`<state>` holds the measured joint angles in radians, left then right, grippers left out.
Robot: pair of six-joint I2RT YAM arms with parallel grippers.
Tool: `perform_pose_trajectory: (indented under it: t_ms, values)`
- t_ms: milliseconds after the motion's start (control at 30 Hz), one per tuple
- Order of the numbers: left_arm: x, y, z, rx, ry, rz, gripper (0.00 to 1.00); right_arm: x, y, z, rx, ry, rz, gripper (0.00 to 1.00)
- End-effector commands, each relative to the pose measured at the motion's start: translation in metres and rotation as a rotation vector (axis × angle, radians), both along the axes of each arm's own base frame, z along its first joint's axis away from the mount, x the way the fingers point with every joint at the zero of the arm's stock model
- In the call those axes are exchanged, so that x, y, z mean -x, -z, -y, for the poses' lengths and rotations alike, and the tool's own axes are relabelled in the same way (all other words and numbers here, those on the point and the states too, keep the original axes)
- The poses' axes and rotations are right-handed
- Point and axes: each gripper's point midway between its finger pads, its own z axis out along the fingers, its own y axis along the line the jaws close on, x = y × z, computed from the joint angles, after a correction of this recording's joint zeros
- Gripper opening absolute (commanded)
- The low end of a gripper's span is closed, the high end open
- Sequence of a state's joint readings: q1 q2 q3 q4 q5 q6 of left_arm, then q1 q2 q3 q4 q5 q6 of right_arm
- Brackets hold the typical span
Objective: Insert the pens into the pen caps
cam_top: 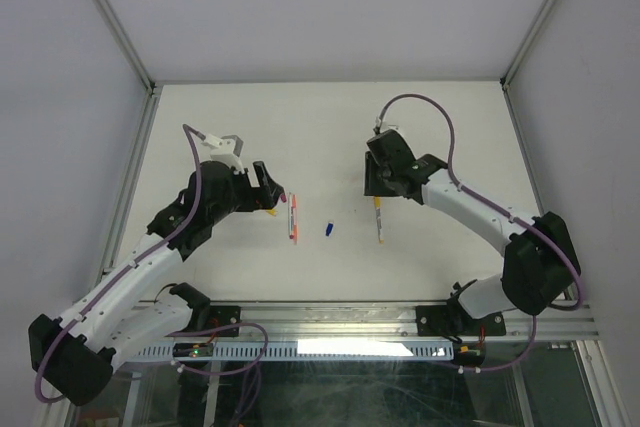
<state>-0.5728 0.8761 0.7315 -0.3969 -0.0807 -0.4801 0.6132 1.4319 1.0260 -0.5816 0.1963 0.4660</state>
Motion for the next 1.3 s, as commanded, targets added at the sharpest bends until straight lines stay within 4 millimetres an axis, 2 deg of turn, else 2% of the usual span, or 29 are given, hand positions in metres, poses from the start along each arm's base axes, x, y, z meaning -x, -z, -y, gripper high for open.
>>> perform_pose_trajectory:
  t_ms: [0, 100, 300, 500, 667, 867, 1267]
  values:
    - [-0.006, 0.004, -0.019, 0.018, -0.077, -0.019, 0.82, -0.005, -0.045, -0.058, -0.133, -0.097, 0.087, 0.41]
    - [-0.004, 0.005, -0.024, 0.019, -0.088, -0.011, 0.82, 0.002, -0.047, -0.099, -0.193, -0.157, 0.077, 0.39]
    - [0.000, -0.004, -0.031, 0.027, -0.108, 0.026, 0.82, 0.015, -0.021, -0.167, -0.211, -0.244, 0.004, 0.36]
    - [0.002, -0.004, -0.032, 0.025, -0.104, 0.025, 0.82, 0.017, 0.008, -0.204, -0.191, -0.270, -0.050, 0.33]
    - [0.004, -0.006, -0.032, 0.032, -0.097, 0.029, 0.81, 0.020, 0.027, -0.217, -0.179, -0.275, -0.090, 0.32]
    - [0.005, -0.008, -0.031, 0.036, -0.093, 0.036, 0.81, 0.023, 0.042, -0.219, -0.158, -0.269, -0.112, 0.31]
    - [0.005, -0.009, -0.030, 0.039, -0.084, 0.039, 0.82, 0.022, 0.054, -0.221, -0.141, -0.270, -0.134, 0.30]
